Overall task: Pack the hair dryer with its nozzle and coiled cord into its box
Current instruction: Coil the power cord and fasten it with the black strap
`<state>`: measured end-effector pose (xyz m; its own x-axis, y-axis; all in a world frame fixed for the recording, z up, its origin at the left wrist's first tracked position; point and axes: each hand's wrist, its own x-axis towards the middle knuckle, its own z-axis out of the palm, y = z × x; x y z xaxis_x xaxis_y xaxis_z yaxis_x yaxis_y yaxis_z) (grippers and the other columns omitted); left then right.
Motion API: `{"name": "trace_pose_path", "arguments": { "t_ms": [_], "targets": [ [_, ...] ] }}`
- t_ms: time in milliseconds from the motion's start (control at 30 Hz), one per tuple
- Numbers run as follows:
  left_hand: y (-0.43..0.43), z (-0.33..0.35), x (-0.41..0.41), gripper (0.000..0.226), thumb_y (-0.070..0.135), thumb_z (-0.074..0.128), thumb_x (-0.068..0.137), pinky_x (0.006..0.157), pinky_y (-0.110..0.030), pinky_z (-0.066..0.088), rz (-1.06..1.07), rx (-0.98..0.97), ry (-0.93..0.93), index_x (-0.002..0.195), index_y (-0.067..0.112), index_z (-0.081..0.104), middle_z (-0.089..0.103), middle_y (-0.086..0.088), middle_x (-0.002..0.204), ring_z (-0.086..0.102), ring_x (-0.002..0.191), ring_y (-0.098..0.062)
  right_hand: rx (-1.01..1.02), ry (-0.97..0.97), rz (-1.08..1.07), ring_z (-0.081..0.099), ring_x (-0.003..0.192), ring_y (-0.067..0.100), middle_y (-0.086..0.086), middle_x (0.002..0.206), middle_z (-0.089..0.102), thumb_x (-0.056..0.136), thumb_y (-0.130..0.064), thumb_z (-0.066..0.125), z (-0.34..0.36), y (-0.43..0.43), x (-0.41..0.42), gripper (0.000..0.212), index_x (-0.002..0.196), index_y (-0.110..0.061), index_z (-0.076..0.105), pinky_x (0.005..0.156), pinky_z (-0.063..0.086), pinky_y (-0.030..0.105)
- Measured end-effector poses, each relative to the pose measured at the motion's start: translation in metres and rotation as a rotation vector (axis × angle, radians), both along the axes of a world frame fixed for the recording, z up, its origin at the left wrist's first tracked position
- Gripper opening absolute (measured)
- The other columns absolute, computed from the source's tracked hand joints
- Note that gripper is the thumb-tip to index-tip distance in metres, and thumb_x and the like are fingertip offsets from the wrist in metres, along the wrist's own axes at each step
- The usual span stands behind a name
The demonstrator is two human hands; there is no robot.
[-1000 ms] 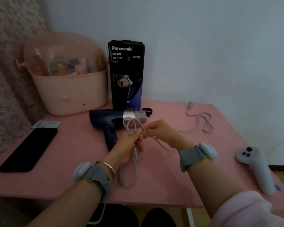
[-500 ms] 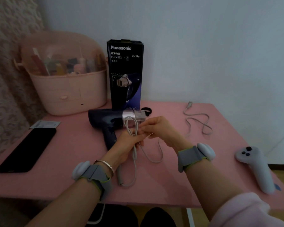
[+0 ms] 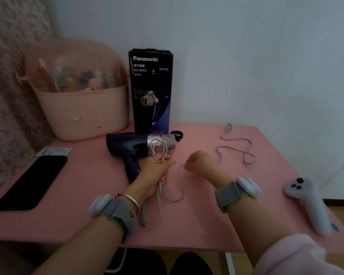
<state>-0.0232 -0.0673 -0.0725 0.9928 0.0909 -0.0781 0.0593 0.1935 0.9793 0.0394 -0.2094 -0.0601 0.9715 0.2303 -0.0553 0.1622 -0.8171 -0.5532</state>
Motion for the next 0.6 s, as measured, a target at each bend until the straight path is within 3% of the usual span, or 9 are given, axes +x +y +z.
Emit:
{"name": "trace_pose_path", "arguments": {
  "t_ms": [100, 167, 233, 367, 467, 533, 600],
  "targets": [
    [-0.001, 0.003, 0.0, 0.02, 0.009, 0.07, 0.078, 0.032, -0.014, 0.026, -0.023, 0.093, -0.02, 0.079, 0.011, 0.05, 0.04, 0.005, 0.039, 0.032, 0.027, -0.007, 0.428, 0.076, 0.005, 0.054, 0.044, 0.008, 0.009, 0.058, 0.059, 0.077, -0.001, 0.063, 0.017, 0.01, -0.009, 0.011, 0.084, 0.006, 0.07, 0.047, 0.048, 0.02],
    [-0.002, 0.005, -0.001, 0.027, 0.008, 0.073, 0.074, 0.032, -0.015, 0.029, -0.03, 0.149, -0.032, 0.075, 0.012, 0.047, 0.041, 0.004, 0.041, 0.035, 0.028, -0.007, 0.537, 0.072, 0.021, 0.05, 0.044, 0.01, 0.007, 0.055, 0.055, 0.076, 0.003, 0.063, 0.026, 0.018, -0.012, 0.005, 0.074, 0.005, 0.067, 0.044, 0.045, 0.022],
    [-0.001, 0.005, 0.0, 0.032, 0.006, 0.075, 0.071, 0.033, -0.017, 0.031, -0.004, 0.178, -0.032, 0.07, 0.013, 0.044, 0.042, 0.002, 0.045, 0.036, 0.03, -0.008, 0.632, 0.069, 0.045, 0.049, 0.049, 0.013, 0.005, 0.057, 0.055, 0.076, 0.004, 0.065, 0.036, 0.024, -0.015, 0.016, 0.064, -0.007, 0.062, 0.049, 0.045, 0.025],
    [0.0, 0.002, -0.001, 0.016, 0.008, 0.063, 0.082, 0.034, -0.017, 0.029, 0.029, 0.117, -0.024, 0.069, 0.011, 0.054, 0.045, -0.005, 0.057, 0.035, 0.034, -0.007, 0.938, 0.207, 0.163, 0.055, 0.047, 0.008, 0.006, 0.064, 0.06, 0.078, 0.009, 0.062, 0.049, 0.031, -0.021, 0.021, 0.07, -0.01, 0.062, 0.048, 0.047, 0.017],
    [-0.002, 0.004, 0.002, 0.029, 0.016, 0.053, 0.087, 0.037, -0.019, 0.03, 0.064, 0.099, 0.013, 0.059, 0.013, 0.058, 0.053, -0.007, 0.06, 0.039, 0.039, -0.011, 0.919, 0.234, 0.238, 0.057, 0.057, 0.011, 0.007, 0.073, 0.06, 0.078, 0.017, 0.056, 0.048, 0.034, -0.023, 0.027, 0.079, -0.01, 0.062, 0.053, 0.047, 0.017],
    [-0.001, 0.005, 0.003, 0.036, 0.022, 0.051, 0.089, 0.046, -0.023, 0.036, 0.11, 0.125, 0.023, 0.053, 0.014, 0.053, 0.057, 0.0, 0.049, 0.047, 0.048, -0.015, 0.81, 0.167, 0.249, 0.058, 0.055, 0.004, 0.005, 0.072, 0.059, 0.076, 0.019, 0.055, 0.045, 0.032, -0.023, 0.029, 0.083, -0.009, 0.062, 0.052, 0.046, 0.013],
    [0.002, 0.005, 0.003, 0.04, 0.021, 0.05, 0.091, 0.052, -0.026, 0.046, 0.129, 0.042, 0.04, 0.052, 0.013, 0.048, 0.057, 0.003, 0.041, 0.057, 0.052, -0.018, 0.638, 0.081, 0.238, 0.059, 0.064, 0.008, 0.005, 0.074, 0.059, 0.076, 0.014, 0.059, 0.041, 0.027, -0.021, 0.023, 0.093, -0.001, 0.064, 0.063, 0.051, 0.019]
  ]
}}
